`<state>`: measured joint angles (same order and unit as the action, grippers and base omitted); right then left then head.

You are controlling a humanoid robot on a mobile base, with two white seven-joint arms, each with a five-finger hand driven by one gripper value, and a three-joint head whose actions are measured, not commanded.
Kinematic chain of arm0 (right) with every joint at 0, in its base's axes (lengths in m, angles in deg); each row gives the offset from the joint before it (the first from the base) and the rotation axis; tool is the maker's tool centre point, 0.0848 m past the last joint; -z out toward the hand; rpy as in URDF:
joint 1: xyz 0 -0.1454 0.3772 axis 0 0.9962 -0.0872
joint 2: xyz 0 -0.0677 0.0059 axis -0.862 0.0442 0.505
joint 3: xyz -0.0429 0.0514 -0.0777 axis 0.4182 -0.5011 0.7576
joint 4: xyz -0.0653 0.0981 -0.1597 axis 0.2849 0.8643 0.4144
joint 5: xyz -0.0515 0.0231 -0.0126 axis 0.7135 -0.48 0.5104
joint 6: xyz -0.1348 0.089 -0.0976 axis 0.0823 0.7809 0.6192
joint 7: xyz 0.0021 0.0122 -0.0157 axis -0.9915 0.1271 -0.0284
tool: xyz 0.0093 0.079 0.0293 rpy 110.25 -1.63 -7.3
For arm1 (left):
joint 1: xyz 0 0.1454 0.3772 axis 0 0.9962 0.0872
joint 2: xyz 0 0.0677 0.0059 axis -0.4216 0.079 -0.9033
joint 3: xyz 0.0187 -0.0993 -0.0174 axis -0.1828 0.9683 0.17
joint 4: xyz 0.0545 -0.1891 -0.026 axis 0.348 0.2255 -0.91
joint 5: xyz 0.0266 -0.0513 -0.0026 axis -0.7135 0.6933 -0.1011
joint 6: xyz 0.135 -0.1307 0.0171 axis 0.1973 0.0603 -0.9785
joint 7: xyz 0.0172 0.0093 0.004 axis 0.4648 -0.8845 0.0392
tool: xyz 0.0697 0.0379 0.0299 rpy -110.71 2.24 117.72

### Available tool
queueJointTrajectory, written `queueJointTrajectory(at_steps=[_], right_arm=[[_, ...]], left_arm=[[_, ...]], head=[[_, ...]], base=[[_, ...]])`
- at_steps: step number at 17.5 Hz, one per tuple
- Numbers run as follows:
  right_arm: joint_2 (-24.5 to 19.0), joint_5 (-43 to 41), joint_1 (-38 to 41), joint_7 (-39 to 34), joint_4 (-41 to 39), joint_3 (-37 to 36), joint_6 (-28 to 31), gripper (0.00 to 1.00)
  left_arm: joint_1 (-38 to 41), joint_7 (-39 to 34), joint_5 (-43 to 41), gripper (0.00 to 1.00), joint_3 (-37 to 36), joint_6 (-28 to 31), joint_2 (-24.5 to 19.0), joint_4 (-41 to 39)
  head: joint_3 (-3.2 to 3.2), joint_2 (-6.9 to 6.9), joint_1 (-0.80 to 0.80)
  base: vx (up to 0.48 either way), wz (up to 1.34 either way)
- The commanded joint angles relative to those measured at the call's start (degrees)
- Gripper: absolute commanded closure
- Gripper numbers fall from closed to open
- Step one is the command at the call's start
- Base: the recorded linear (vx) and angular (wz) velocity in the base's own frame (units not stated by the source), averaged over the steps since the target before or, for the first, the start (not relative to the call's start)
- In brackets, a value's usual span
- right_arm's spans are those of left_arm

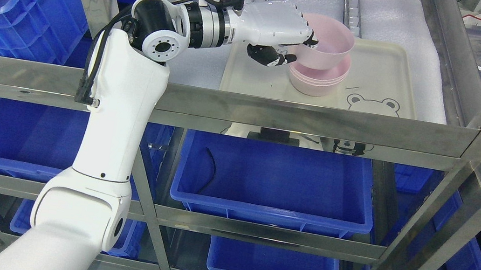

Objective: Stack pink IKEA bowl on shelf middle layer
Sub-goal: 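Lower the held bowl onto the pink bowl on the cream tray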

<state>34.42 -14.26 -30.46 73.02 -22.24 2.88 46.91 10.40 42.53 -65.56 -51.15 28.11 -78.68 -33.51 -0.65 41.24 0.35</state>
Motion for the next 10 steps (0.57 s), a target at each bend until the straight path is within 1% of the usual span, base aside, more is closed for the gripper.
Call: queueJointTrajectory(at_steps=[1,4,10], right_arm=[[1.0,0.0,0.3,0.0,-1.0,0.0,0.0,0.0],[1.0,0.0,0.3,0.0,-1.0,0.0,0.0,0.0],[1.0,0.0,0.2,0.0,-1.0,0.0,0.0,0.0]], left_arm=[[-0.6,-3.5,-1.5,0.94,-0.5,-0.3,-0.7,8.9],[-0.7,-4.3,-1.0,0.94,-1.8,-0.7,-0.7,11.4],[-0.9,-5.3,-1.0,0.93,-3.3,-1.5,-0.7,11.5]], head=[[0.0,0.0,0.0],[0.0,0.0,0.0],[0.0,-0.01,0.0]], base=[[0.0,0.0],[0.0,0.0],[0.0,0.0]])
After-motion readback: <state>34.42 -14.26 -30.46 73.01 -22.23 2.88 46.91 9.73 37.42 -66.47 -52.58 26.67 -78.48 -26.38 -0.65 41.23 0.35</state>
